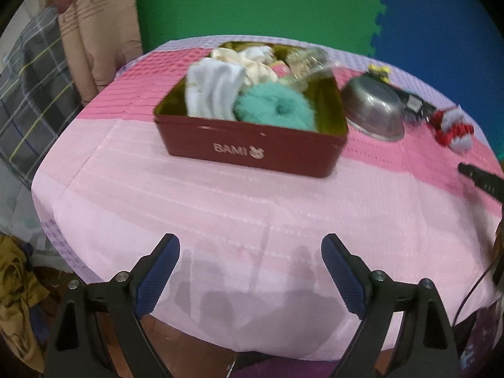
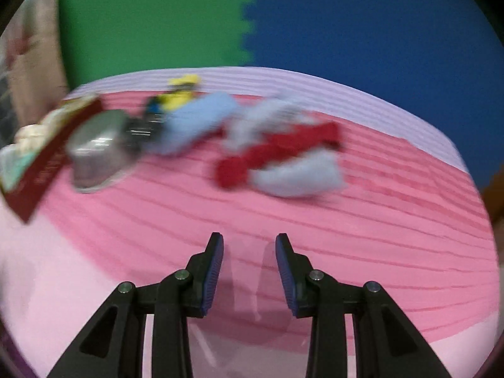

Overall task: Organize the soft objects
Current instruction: 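Move the left gripper to the black-and-purple packet beside the steel bowl, then grasp the black-and-purple packet with the left gripper and lift it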

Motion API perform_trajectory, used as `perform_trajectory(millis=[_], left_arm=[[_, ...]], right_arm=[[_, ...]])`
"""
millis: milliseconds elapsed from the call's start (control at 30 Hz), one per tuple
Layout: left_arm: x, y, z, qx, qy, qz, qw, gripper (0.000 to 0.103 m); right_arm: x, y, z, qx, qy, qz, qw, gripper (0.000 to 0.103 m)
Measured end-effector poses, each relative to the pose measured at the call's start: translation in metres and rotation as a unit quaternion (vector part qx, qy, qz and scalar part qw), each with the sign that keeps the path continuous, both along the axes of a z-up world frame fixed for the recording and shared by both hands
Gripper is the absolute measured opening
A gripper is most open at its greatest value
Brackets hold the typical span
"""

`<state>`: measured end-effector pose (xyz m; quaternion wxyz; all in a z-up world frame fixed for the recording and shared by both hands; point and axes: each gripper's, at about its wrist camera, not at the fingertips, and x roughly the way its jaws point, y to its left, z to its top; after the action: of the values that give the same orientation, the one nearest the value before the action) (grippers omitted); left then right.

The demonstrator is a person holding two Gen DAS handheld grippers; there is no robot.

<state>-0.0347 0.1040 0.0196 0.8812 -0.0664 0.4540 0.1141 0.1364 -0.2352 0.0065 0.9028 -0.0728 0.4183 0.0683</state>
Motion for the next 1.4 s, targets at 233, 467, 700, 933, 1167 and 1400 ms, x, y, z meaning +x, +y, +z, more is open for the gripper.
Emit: perform_trajectory(millis=[233, 467, 700, 933, 1167, 1400], left_arm=[[0.005, -0.023, -0.013, 0.022, 0.024, -0.053, 0.9981, 0.089], [0.005, -0.049, -0.014, 0.001, 0.032, -0.111, 0.9933, 0.089], [0.035, -0.072, 0.017, -0.100, 0.028, -0.154, 0.9826, 0.089], [0.114, -0.112, 0.065, -0.180, 0.031, -0.189, 0.9647, 0.089], [0.206, -0.139, 0.068, -0.236, 0.076, -0.148, 0.9574, 0.089], [0.265, -0.145, 0.039, -0.268, 0.119, -0.081, 0.9525, 0.089]], right_arm=[[0.012, -0.042, -0.007, 0.013, 0.003, -0.055, 0.998, 0.068], [0.018, -0.049, -0.005, 0.027, 0.010, -0.064, 0.998, 0.081], [0.012, -0.049, -0.008, 0.027, 0.013, -0.065, 0.997, 0.086], [0.011, -0.049, -0.008, 0.029, 0.012, -0.066, 0.997, 0.086], [0.009, -0.050, -0.007, 0.040, 0.011, -0.065, 0.997, 0.086], [0.005, -0.052, -0.005, 0.056, 0.009, -0.058, 0.997, 0.087]])
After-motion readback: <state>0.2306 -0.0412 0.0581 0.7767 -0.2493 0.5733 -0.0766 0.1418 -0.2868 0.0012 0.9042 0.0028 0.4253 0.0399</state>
